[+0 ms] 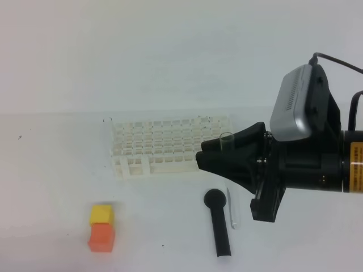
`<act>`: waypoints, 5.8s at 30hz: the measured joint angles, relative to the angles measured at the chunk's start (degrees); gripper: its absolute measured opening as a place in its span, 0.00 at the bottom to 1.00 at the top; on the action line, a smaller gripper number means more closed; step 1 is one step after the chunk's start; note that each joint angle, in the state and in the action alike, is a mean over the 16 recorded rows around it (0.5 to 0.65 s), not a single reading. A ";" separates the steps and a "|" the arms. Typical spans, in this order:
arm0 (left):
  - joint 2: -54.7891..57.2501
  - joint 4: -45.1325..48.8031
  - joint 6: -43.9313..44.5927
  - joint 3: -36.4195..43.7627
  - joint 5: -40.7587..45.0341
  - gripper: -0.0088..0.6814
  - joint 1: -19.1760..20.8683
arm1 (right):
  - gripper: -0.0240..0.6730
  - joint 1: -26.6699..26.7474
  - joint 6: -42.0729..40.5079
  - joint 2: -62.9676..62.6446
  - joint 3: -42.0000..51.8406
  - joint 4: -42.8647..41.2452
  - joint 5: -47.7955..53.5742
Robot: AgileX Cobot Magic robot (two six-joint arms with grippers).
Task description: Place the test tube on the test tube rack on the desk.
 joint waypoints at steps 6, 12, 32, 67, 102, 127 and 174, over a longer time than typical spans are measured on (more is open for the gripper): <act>0.00 -0.03 -0.53 0.00 0.97 0.01 0.01 | 0.19 0.00 0.04 0.00 0.00 -0.02 0.00; 0.00 -0.07 -1.01 0.00 0.82 0.01 0.01 | 0.19 0.00 0.00 0.00 0.00 -0.04 0.02; 0.03 -0.08 -1.12 0.00 0.34 0.01 -8.06 | 0.19 0.00 -10.95 2.50 0.00 5.01 2.39; 0.04 0.03 -1.09 0.00 0.16 0.01 -15.11 | 0.19 0.20 -36.06 13.09 0.00 32.40 4.98; 0.13 0.12 -1.10 0.00 0.16 0.01 -7.99 | 0.19 11.89 -82.74 36.58 -25.11 91.07 5.77; -0.13 0.05 -1.12 0.54 -0.42 0.01 -8.01 | 0.19 16.64 -91.78 50.72 -40.44 98.71 3.73; -0.91 0.13 -1.02 1.74 -1.17 0.01 -8.07 | 0.26 19.43 -109.05 55.81 -45.88 114.52 6.83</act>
